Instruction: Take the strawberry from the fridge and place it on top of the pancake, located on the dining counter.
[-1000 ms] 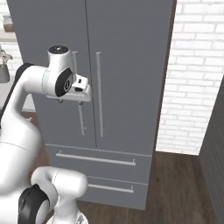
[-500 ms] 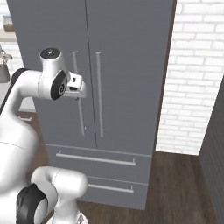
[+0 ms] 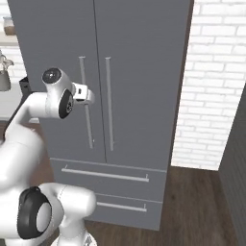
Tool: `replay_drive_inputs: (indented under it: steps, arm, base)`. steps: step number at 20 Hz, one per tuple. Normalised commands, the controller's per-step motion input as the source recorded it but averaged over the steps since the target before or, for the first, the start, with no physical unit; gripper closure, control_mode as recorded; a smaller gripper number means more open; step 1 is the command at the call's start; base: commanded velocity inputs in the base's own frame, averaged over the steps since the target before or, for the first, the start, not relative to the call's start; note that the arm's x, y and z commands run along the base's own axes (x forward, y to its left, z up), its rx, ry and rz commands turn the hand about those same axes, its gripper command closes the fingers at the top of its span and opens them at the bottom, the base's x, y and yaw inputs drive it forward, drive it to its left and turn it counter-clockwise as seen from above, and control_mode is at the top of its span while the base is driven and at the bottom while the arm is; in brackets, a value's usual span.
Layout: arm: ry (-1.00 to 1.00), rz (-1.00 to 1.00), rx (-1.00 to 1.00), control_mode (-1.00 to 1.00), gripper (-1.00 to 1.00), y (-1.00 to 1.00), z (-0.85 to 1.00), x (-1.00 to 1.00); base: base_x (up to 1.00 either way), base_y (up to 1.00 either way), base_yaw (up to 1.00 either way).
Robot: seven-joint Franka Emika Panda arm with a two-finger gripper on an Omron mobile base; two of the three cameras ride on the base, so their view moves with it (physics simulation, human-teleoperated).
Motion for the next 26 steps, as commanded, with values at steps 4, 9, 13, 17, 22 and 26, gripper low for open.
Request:
replay_drive_inputs:
  steps: [4, 9, 13, 17, 22, 26]
  arm:
    - [0.00, -0.01, -0.13, -1.00, -1.00, 0.14, -0.11, 0.57]
    - [0.00, -0.04, -0.01, -1.00, -1.00, 0.03, -0.02, 0.50]
    - [0.00, -0.08, 0.00, -1.00, -1.00, 0.00, -0.12, 0.44]
    - [0.00, -0.09, 0.00, -1.00, -1.00, 0.00, -0.16, 0.45]
    - [-0.01, -0.03, 0.00, -1.00, -1.00, 0.00, -0.11, 0.54]
    - [-0.07, 0.00, 0.00, -1.00, -1.00, 0.00, -0.11, 0.47]
  base:
    - [0.00, 0.00, 0.00]
    - [0.00, 0.00, 0.00]
    - [0.00, 0.00, 0.00]
    - [0.00, 0.00, 0.00]
    - [0.00, 0.00, 0.00]
    - [0.00, 0.00, 0.00]
